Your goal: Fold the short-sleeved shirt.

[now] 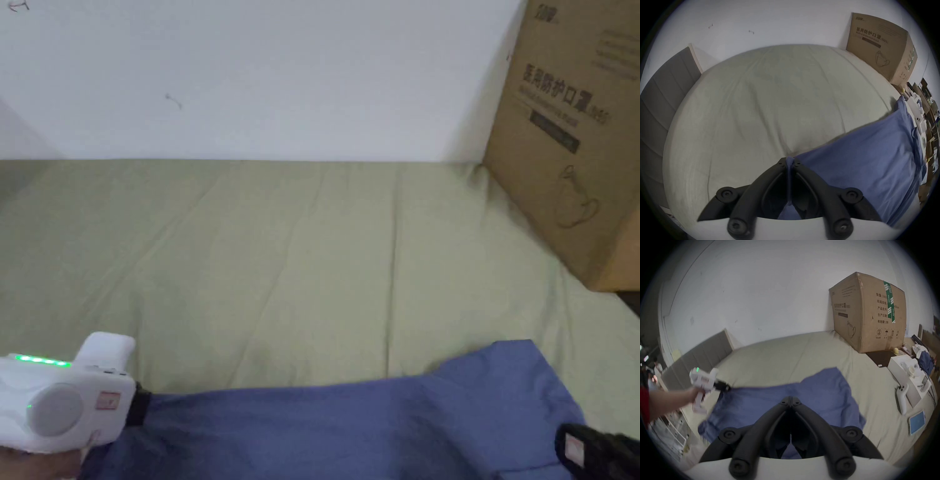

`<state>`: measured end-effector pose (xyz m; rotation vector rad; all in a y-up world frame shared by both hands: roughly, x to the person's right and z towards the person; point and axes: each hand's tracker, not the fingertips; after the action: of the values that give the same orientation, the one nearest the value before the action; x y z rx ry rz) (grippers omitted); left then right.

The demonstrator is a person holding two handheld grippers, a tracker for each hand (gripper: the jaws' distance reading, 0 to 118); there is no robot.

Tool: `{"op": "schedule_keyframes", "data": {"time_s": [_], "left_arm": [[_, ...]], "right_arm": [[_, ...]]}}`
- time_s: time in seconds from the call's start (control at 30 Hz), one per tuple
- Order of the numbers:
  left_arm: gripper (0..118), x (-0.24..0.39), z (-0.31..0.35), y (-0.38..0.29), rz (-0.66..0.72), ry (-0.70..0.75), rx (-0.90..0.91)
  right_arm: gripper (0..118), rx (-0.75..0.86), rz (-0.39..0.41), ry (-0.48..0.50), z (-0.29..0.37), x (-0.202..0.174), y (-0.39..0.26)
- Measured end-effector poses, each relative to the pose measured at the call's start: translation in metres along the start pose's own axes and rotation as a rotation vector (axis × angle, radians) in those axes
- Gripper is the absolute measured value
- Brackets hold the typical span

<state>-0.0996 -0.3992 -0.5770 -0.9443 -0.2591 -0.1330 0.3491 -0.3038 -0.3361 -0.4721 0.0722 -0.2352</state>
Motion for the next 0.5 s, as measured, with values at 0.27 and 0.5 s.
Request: {"op": "schedule_keyframes", "data": {"time_s": [0.27,0.5], "left_arm": [[2,0.001,0.056,0.014,0.069,-0.096,0.132],[2,-0.010,0.054,0.008,0.098,-0.132,0.141]], "right_arm": [[102,-0.404,-0.037,-0.088,-0.151,0.098,0.103],[112,-0.637,-0.178,-0.233,-0.261,0.144,0.074]]}}
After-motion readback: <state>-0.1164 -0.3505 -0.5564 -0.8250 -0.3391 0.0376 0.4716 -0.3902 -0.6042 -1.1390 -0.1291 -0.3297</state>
